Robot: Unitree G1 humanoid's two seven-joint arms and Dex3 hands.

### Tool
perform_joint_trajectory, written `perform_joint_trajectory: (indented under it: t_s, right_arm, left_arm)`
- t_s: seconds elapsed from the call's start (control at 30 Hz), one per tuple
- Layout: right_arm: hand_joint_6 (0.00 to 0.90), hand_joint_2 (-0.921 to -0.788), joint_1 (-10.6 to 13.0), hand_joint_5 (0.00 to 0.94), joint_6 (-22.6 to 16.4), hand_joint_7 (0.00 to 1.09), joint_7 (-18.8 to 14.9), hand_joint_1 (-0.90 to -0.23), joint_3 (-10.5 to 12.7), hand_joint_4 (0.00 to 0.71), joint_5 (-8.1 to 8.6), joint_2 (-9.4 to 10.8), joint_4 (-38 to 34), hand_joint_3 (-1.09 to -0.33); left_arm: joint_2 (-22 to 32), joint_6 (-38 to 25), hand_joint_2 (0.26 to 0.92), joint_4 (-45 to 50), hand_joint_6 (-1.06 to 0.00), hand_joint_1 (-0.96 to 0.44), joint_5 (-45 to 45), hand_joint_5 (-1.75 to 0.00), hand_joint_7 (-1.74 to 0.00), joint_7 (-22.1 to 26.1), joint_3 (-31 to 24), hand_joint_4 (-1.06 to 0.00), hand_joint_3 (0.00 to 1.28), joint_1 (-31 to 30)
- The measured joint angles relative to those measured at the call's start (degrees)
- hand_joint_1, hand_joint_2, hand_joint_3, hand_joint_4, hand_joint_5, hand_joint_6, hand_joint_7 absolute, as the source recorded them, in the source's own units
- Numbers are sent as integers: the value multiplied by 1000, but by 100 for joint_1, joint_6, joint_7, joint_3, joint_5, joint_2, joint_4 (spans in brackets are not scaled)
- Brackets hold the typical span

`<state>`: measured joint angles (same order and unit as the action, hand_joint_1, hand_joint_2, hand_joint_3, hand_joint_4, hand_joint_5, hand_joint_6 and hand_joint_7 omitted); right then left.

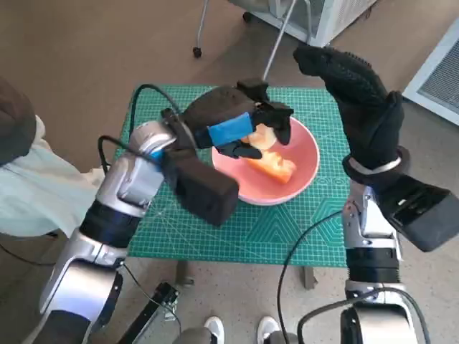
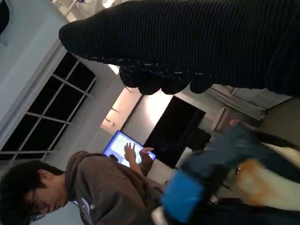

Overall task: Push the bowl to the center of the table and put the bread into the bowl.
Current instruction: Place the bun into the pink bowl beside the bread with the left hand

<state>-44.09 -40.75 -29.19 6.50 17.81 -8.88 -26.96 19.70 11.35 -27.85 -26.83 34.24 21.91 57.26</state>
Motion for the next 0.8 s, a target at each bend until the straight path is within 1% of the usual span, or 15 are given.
perform_joint_trajectory:
  t_s: [0.03, 0.07, 0.17, 0.2, 0.27, 0.37, 0.5, 0.57, 0.63, 0.67, 0.77, 0.8]
  right_arm:
    - [-1, -921, 0, 48, 0, 766, 0, -704, 3, 247, 1, -1, 4, -745]
    - [-1, -921, 0, 48, -1, 766, 0, -705, 5, 248, 1, -1, 12, -744]
    - [-1, -921, 8, 49, -12, 767, 0, -704, 13, 249, 1, -8, 33, -742]
    - [-1, -921, 14, 50, -22, 766, 0, -702, 22, 249, 1, -13, 34, -742]
    - [-1, -921, 23, 51, -38, 761, 0, -699, 41, 249, 1, -25, 31, -740]
    - [-1, -921, 23, 52, -60, 753, 0, -698, 53, 249, -3, -27, 15, -737]
    - [-1, -921, 21, 53, -99, 747, 4, -698, 56, 250, -13, -25, -27, -736]
    - [-1, -921, 20, 53, -115, 745, 14, -698, 57, 250, -20, -22, -43, -736]
    - [-1, -921, 17, 53, -136, 744, 26, -697, 59, 249, -27, -16, -55, -737]
    - [-1, -921, 14, 53, -142, 743, 32, -697, 60, 249, -29, -13, -64, -737]
    - [-1, -921, 3, 53, -162, 742, 51, -698, 61, 248, -32, -7, -94, -737]
    - [-1, -921, 1, 53, -178, 742, 60, -698, 61, 248, -33, -5, -104, -737]
  left_arm:
    - [-5, -230, 818, 6, -161, -50, -8, -224, -570, 170, 30, -164, 195, 1]
    - [-9, -514, 806, 18, -136, -57, -14, -146, -520, 389, 71, -140, 180, 2]
    - [-14, -1252, 794, 100, -112, -67, -17, -53, -462, 930, 157, -114, 158, 2]
    - [-14, -1412, 793, 138, -113, -68, -16, -44, -457, 1055, 173, -113, 156, 1]
    - [-11, -1488, 793, 185, -121, -76, 22, -24, -450, 1128, 173, -112, 147, -6]
    - [-11, -1364, 796, 251, -153, -78, 101, -23, -461, 1047, 118, -132, 140, -11]
    - [-3, -1158, 802, 369, -231, -89, 238, -49, -505, 838, -6, -204, 133, -21]
    - [1, -1029, 817, 389, -276, -117, 297, -63, -577, 729, -67, -281, 117, -22]
    - [6, -852, 831, 388, -297, -140, 378, -74, -639, 596, -153, -338, 103, -35]
    - [9, -761, 842, 388, -312, -160, 441, -93, -686, 520, -204, -386, 93, -47]
    - [9, -514, 860, 388, -337, -204, 557, -139, -758, 275, -377, -468, 75, -103]
    - [10, -435, 866, 387, -338, -214, 597, -169, -777, 179, -436, -474, 66, -125]
